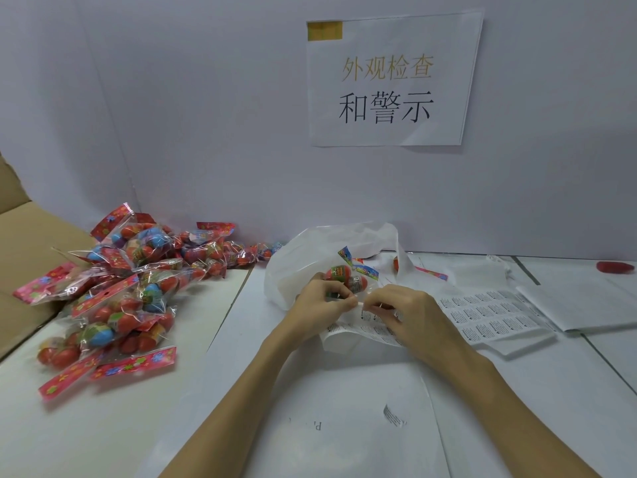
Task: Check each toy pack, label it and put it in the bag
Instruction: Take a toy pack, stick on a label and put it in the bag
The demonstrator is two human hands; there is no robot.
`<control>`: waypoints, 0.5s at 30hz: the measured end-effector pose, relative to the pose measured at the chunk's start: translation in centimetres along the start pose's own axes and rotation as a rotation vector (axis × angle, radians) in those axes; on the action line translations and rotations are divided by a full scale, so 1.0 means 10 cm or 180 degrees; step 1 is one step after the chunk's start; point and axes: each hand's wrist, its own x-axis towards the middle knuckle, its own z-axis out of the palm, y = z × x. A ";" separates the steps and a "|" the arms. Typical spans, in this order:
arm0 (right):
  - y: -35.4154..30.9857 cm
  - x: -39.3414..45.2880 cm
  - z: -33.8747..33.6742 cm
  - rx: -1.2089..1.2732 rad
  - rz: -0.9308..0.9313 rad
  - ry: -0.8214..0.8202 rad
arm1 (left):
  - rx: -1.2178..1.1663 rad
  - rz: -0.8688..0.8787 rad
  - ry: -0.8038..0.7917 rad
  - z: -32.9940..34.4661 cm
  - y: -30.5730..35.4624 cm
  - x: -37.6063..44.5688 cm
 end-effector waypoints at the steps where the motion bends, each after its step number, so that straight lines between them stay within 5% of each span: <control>1: 0.00 0.00 0.00 0.0016 0.0026 -0.0019 | 0.0003 0.0003 -0.0012 0.00 0.00 0.00; 15: -0.01 0.00 -0.01 0.0031 0.0048 -0.0011 | -0.0035 -0.0012 -0.0015 0.00 -0.01 0.02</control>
